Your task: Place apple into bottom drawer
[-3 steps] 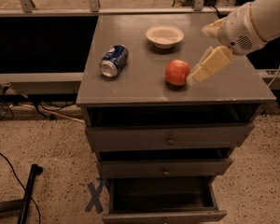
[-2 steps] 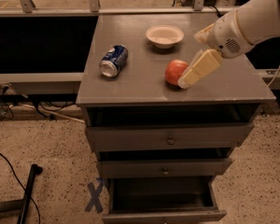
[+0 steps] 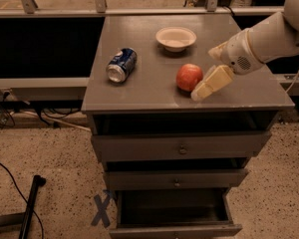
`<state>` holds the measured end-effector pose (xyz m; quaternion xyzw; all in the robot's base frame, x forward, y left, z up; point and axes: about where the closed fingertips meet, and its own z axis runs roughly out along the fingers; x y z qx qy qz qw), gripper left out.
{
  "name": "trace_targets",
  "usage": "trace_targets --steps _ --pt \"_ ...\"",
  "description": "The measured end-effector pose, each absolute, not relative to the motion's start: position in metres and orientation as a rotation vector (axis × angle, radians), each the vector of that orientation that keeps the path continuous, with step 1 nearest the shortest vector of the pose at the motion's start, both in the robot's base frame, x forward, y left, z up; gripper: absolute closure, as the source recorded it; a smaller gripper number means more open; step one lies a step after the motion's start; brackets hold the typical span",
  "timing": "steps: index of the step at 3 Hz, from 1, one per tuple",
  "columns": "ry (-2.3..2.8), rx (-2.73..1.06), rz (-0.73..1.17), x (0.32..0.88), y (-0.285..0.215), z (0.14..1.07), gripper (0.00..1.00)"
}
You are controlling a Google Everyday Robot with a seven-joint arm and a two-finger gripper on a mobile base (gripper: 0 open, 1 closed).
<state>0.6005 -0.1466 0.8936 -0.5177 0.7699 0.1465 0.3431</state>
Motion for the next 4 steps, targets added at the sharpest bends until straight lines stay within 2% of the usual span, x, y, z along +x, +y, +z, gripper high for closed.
trace_targets --steps 1,3,4 --pt "1.998 -1.363 0.39 0.619 -0.152 0.876 0.0" --pt "1.919 -1.37 0.471 0.656 -0.126 0.86 0.0" --pt "1.89 -1.401 0.507 0.658 -0.11 0.856 0.18"
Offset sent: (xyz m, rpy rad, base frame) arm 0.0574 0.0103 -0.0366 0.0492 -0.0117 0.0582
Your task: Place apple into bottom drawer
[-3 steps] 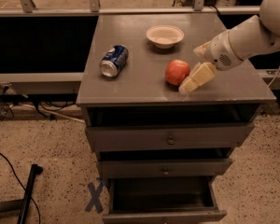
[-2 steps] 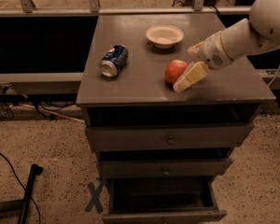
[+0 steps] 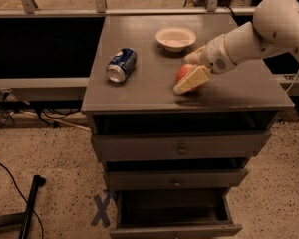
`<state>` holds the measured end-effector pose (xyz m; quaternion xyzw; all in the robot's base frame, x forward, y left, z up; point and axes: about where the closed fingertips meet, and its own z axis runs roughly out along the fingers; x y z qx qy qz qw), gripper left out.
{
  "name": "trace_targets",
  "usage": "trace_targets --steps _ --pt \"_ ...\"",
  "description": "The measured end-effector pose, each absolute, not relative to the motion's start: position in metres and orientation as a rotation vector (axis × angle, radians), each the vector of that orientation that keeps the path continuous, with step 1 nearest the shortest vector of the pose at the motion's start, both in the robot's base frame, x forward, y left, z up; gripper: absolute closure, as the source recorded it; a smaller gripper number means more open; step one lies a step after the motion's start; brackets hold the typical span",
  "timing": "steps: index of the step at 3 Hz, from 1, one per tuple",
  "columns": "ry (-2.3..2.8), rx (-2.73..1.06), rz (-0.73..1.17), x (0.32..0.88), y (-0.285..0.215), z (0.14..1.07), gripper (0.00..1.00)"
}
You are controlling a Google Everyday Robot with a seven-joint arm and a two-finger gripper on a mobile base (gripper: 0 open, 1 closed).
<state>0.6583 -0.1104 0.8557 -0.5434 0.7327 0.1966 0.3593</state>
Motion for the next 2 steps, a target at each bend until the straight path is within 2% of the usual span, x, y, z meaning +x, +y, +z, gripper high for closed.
trace_targets --steps 2 --pt "1.875 -1.402 0.559 0.631 -0.109 0.852 0.65"
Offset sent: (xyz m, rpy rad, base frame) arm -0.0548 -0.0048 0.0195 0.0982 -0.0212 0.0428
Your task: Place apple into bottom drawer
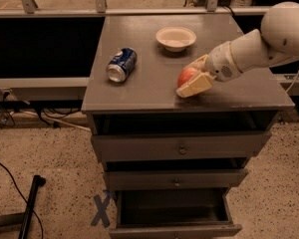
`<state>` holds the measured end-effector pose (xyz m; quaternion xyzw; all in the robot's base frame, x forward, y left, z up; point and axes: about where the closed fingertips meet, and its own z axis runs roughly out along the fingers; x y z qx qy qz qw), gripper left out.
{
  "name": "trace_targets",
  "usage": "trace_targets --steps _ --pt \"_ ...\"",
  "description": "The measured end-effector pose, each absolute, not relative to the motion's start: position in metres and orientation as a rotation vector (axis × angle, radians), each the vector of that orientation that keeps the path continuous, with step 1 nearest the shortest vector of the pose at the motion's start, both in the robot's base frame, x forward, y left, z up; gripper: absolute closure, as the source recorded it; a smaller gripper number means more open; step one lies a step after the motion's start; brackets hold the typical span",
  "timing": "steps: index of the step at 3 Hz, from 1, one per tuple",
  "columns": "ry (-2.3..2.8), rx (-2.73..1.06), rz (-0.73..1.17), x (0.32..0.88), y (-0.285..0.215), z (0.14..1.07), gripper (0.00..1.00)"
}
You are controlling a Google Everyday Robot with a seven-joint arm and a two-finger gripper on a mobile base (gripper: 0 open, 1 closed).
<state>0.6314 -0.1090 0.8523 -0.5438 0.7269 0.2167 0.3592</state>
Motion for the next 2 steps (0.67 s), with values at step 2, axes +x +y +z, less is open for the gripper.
trace_targets --steps 2 --pt "1.724 -1.412 0.524 0.547 -0.115 0.924 1.0"
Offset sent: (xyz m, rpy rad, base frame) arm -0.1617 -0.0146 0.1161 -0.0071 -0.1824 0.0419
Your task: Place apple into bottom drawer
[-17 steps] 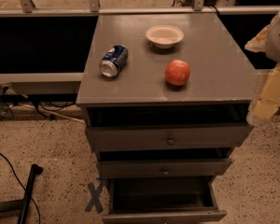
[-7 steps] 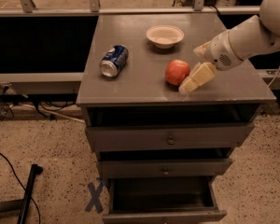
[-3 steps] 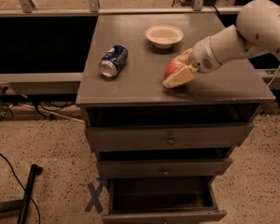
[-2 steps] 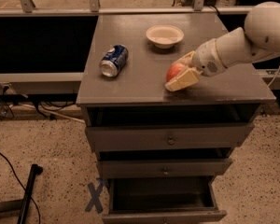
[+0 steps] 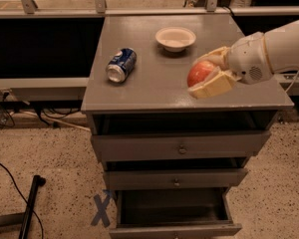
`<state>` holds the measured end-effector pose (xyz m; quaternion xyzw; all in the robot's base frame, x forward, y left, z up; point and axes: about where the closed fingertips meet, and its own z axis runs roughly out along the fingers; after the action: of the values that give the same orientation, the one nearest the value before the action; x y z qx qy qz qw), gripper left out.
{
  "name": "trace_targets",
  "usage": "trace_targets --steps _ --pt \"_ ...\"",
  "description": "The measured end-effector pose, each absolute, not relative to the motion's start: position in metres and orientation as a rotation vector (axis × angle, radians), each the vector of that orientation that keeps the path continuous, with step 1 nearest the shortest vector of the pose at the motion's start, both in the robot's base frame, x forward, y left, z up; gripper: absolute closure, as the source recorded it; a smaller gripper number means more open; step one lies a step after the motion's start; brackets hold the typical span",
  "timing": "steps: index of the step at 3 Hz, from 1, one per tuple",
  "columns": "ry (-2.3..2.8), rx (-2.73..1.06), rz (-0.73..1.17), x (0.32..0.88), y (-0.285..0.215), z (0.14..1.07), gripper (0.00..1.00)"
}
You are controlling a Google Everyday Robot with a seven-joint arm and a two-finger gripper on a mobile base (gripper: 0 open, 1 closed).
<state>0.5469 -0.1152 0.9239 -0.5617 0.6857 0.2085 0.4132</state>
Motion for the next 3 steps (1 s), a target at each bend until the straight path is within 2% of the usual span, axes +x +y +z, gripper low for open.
trace_targets --steps 1,3 --pt "1.757 -1.337 0.469 0.491 -0.123 0.935 1.0" --pt "2.014 -1.086 0.419 0.403 -0.202 0.822 1.0"
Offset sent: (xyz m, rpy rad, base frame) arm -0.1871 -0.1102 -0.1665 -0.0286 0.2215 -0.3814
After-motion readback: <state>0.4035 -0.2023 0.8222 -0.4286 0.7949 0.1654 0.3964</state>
